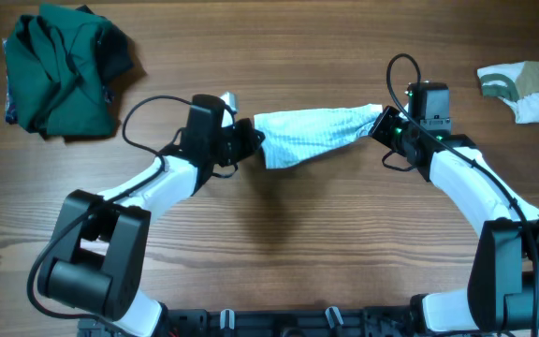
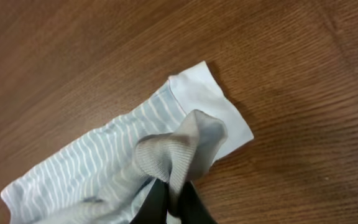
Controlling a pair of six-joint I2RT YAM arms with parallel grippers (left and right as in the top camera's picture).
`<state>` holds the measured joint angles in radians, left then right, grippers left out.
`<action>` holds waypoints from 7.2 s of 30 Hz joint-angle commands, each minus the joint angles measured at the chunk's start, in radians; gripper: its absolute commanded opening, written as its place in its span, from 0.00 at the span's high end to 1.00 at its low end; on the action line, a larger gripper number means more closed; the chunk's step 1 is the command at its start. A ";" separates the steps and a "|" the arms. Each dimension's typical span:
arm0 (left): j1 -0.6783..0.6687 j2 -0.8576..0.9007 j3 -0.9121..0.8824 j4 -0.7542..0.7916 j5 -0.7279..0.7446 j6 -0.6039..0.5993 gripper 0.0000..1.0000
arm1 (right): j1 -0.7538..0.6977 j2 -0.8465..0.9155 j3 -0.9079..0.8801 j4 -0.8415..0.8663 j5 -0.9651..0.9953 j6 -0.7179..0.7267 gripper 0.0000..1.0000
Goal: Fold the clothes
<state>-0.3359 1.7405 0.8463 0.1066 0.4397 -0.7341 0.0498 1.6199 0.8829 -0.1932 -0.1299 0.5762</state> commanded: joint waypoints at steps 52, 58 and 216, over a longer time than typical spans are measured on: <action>-0.008 -0.258 0.007 -0.444 -0.013 0.067 0.32 | 0.003 0.139 -0.003 0.150 0.006 0.052 0.96; -0.085 -0.219 0.004 -0.468 -0.014 -0.034 0.22 | 0.003 0.139 -0.003 0.151 0.002 0.052 0.96; -0.081 0.174 0.085 0.350 -0.206 0.048 0.48 | 0.003 0.158 -0.008 0.177 0.021 0.167 0.96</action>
<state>-0.4126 1.8881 0.8803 0.4530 0.2371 -0.7341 0.0498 1.7573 0.8829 -0.0147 -0.1009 0.7338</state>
